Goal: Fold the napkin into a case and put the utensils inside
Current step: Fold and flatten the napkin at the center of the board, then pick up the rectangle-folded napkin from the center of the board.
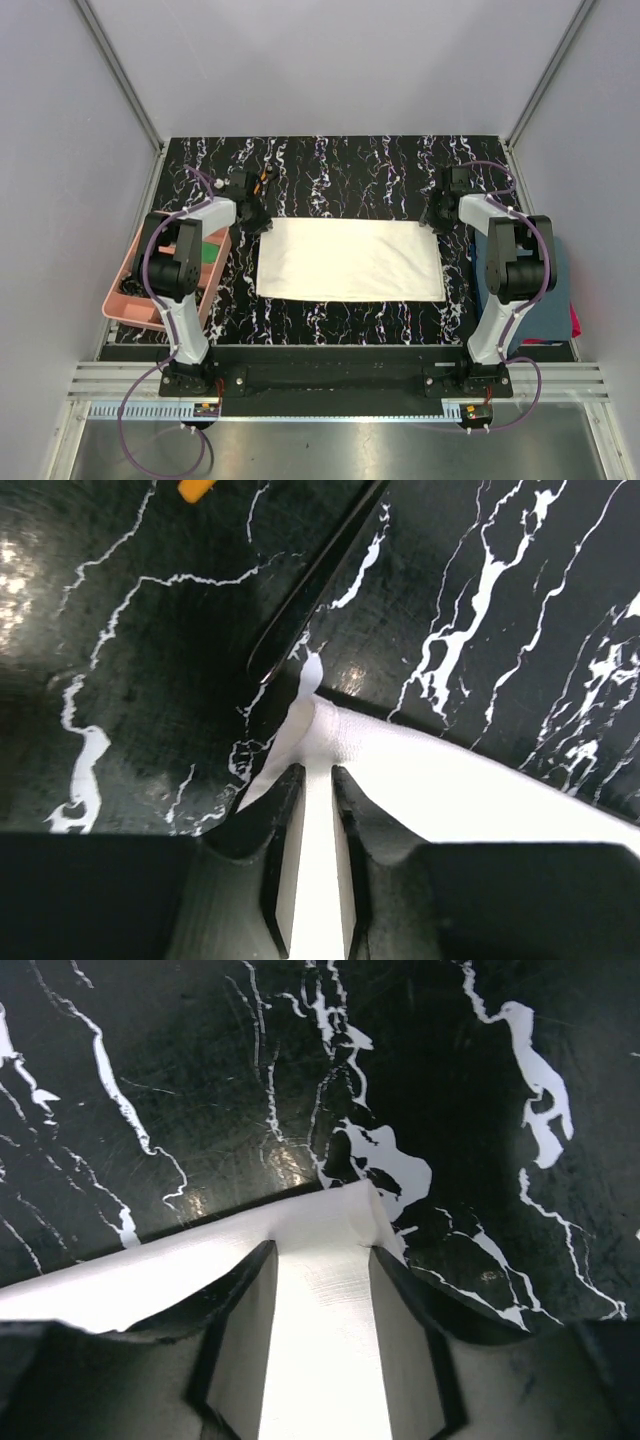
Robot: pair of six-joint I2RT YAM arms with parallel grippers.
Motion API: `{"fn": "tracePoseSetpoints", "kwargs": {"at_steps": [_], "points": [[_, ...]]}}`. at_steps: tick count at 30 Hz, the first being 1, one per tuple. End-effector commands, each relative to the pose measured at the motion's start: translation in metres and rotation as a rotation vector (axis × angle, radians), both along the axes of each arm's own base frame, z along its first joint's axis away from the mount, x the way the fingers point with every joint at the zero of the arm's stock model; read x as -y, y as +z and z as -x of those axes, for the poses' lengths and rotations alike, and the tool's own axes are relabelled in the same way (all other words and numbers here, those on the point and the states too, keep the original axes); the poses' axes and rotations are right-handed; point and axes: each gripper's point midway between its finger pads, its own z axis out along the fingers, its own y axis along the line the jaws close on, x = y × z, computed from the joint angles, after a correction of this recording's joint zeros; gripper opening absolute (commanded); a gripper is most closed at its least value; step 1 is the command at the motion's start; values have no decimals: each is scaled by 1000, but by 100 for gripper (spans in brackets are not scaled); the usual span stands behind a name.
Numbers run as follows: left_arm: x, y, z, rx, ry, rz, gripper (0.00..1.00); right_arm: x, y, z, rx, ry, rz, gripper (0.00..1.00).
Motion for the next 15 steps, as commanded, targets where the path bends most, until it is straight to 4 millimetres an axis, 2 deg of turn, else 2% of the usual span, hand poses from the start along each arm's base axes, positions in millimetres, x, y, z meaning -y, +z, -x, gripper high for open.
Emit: {"fn": "tracePoseSetpoints", "kwargs": {"at_steps": [1,2,3,5,6,8,9,10,12,15], "points": [[2,43,-1,98,-34,-70,27,14,36,0,28,-19,65,57],[9,62,1,145,-59,-65,29,16,41,5,21,-33,69,72],[27,73,6,173,-107,-61,31,15,42,12,4,-40,61,78],[45,98,14,238,-152,-59,36,17,46,32,-40,-48,65,86],[68,105,25,259,-206,-51,37,17,41,44,-70,-41,74,87],[94,119,35,311,-268,-30,38,21,47,60,-65,-56,85,87],[120,122,46,327,-328,-11,38,23,38,73,-87,-60,91,85],[135,127,50,347,-360,8,38,24,42,73,-53,-65,96,84],[170,128,66,351,-455,44,37,24,32,83,-69,-39,99,75],[199,127,79,352,-539,61,36,27,21,92,-103,-39,123,61]]}}
